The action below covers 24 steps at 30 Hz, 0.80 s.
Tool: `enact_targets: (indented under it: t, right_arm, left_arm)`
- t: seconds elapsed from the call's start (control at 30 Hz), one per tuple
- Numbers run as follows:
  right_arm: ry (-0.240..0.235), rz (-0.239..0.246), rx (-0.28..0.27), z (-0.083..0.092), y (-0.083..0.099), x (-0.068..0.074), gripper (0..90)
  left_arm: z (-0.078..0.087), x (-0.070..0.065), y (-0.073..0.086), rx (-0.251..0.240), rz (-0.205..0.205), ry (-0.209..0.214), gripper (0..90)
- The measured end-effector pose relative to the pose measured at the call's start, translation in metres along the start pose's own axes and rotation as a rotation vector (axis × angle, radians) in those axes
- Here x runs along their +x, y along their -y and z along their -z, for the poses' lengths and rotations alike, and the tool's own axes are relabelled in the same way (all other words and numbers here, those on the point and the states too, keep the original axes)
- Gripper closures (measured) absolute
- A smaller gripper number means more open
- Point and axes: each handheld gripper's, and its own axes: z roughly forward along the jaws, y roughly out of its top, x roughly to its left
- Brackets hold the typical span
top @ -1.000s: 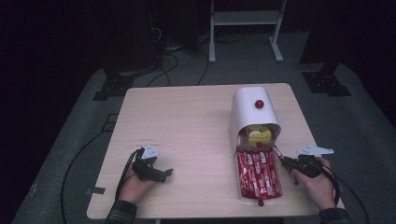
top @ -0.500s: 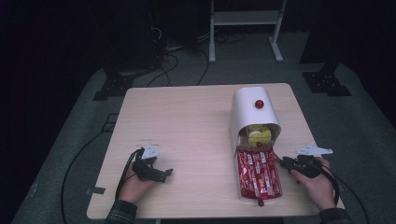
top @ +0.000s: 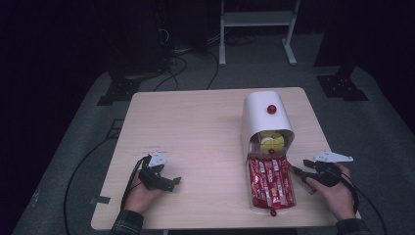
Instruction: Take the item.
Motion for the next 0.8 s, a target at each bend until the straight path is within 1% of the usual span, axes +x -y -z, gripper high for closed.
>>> enact_targets:
  t: [0.03, 0.07, 0.17, 0.2, 0.23, 0.3, 0.5, 0.63, 0.7, 0.8]
  right_arm:
    - [0.004, -0.001, -0.008, 0.000, 0.000, -0.002, 39.1]
    - [0.023, -0.008, -0.022, 0.001, 0.001, -0.004, 32.8]
    - [0.053, -0.010, -0.036, 0.002, 0.001, -0.009, 27.7]
    - [0.053, -0.010, -0.036, 0.002, 0.001, -0.009, 27.7]
    - [0.067, -0.016, -0.034, 0.002, 0.002, -0.012, 25.7]
    - [0.086, -0.019, -0.033, 0.002, 0.003, -0.015, 24.2]
    - [0.110, -0.037, -0.023, 0.003, 0.005, -0.022, 21.9]
    - [0.112, -0.055, -0.005, 0.002, 0.008, -0.026, 20.6]
    - [0.121, -0.054, 0.005, 0.002, 0.009, -0.029, 19.9]
    - [0.130, -0.069, 0.010, 0.002, 0.010, -0.033, 19.9]
  left_arm:
    - [0.000, 0.000, 0.000, 0.000, 0.000, 0.000, 0.0]
    - [0.000, 0.000, 0.000, 0.000, 0.000, 0.000, 0.0]
    - [0.000, 0.000, 0.000, 0.000, 0.000, 0.000, 0.0]
    - [0.000, 0.000, 0.000, 0.000, 0.000, 0.000, 0.0]
    - [0.000, 0.000, 0.000, 0.000, 0.000, 0.000, 0.0]
    - [0.000, 0.000, 0.000, 0.000, 0.000, 0.000, 0.0]
    - [0.000, 0.000, 0.000, 0.000, 0.000, 0.000, 0.0]
    - [0.000, 0.000, 0.000, 0.000, 0.000, 0.000, 0.0]
    - [0.000, 0.000, 0.000, 0.000, 0.000, 0.000, 0.0]
    - [0.000, 0.000, 0.000, 0.000, 0.000, 0.000, 0.0]
